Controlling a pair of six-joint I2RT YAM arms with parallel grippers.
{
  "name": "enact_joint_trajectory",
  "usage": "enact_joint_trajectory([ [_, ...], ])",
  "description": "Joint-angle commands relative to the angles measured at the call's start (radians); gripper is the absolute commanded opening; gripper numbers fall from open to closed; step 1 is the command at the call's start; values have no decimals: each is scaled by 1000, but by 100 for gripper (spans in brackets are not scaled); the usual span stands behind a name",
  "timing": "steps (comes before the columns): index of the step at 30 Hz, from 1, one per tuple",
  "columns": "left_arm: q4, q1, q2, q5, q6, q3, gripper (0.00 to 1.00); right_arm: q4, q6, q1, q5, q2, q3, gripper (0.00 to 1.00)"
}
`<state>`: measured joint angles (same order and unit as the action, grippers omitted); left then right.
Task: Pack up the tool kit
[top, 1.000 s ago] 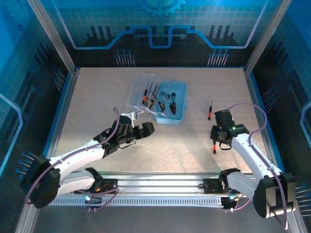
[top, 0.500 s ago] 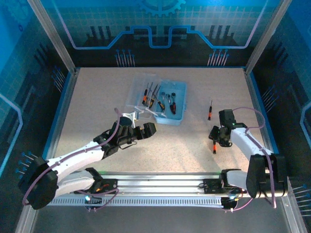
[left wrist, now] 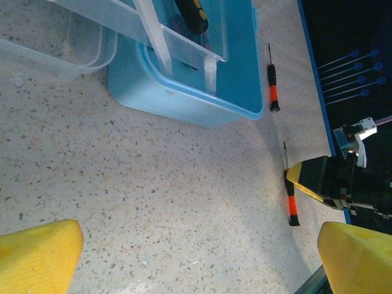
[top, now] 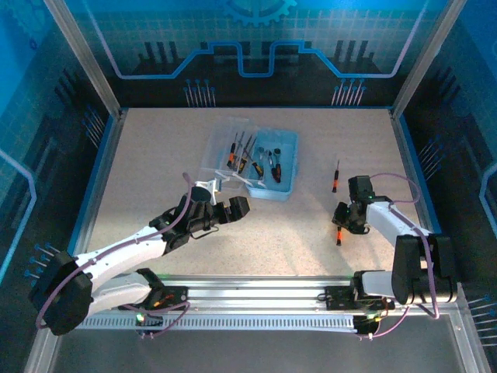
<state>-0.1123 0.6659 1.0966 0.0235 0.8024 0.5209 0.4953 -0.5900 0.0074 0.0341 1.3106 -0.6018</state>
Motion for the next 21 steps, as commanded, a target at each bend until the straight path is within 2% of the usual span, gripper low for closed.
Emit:
enact_joint_trajectory([
  [1, 36, 5, -14, -36, -43, 32, 99, -14, 0, -21, -25, 7, 4, 25],
  [7, 82, 3, -49, -68, -75, 47, 99, -9, 9, -23, -41, 22, -10, 24],
  [11, 86, 3, -61, -73, -78, 45, 99, -6, 13, -22, -56, 26, -13, 30],
  [21, 98, 3, -70, -82, -81, 44, 99, -39, 13, -21, -101, 44, -5, 20],
])
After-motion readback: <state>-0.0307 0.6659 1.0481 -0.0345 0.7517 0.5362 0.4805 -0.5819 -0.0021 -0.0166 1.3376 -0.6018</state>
